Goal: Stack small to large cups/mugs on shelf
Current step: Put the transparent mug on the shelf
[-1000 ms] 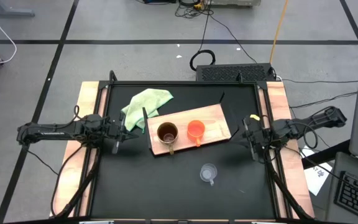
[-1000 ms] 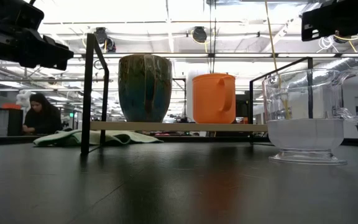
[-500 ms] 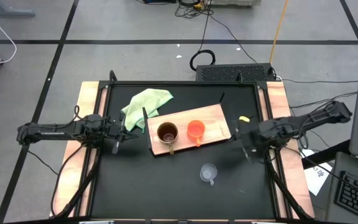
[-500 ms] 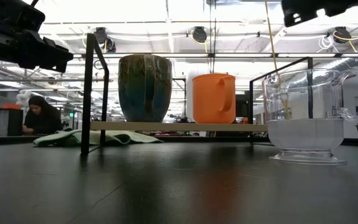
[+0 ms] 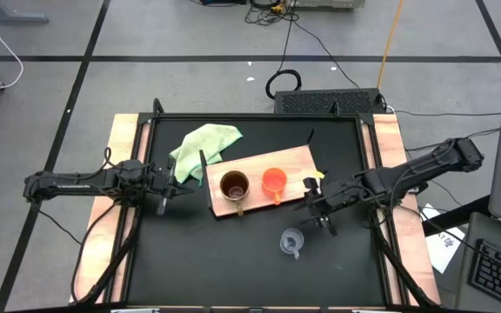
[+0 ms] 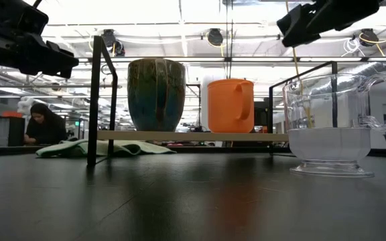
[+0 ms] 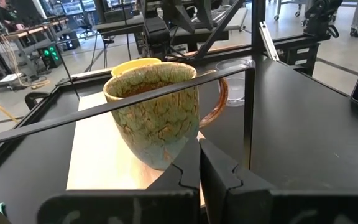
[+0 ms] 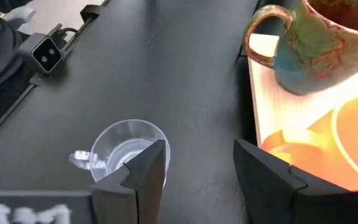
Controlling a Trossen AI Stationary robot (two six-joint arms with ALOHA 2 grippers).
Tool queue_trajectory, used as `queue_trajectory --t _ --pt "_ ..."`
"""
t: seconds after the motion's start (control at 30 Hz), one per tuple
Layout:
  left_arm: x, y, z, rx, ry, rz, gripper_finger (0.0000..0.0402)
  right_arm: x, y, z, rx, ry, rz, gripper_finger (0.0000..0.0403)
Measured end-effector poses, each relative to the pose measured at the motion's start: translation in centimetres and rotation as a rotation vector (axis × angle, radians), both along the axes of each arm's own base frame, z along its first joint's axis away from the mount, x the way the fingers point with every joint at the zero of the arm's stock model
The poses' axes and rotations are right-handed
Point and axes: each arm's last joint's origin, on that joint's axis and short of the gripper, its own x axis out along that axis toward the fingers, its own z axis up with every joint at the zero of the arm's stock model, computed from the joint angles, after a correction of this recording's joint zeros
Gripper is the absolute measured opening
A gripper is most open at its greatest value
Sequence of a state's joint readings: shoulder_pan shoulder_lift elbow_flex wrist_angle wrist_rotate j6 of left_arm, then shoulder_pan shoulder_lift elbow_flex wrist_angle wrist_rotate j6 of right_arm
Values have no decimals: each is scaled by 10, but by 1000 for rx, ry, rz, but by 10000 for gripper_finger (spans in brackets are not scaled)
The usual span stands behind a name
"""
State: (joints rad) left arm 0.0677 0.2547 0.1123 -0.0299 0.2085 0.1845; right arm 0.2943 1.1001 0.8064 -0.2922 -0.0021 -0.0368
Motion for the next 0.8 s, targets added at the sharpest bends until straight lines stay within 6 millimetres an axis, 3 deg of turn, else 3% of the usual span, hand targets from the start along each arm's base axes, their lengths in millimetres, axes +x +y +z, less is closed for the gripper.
queue_trajectory --t 0.47,0.8 --pt "1 0 -16 -1 -12 7 2 18 20 -15 43 132 -15 183" --pt "2 0 -14 -1 -38 7 1 29 25 -35 36 200 -29 183"
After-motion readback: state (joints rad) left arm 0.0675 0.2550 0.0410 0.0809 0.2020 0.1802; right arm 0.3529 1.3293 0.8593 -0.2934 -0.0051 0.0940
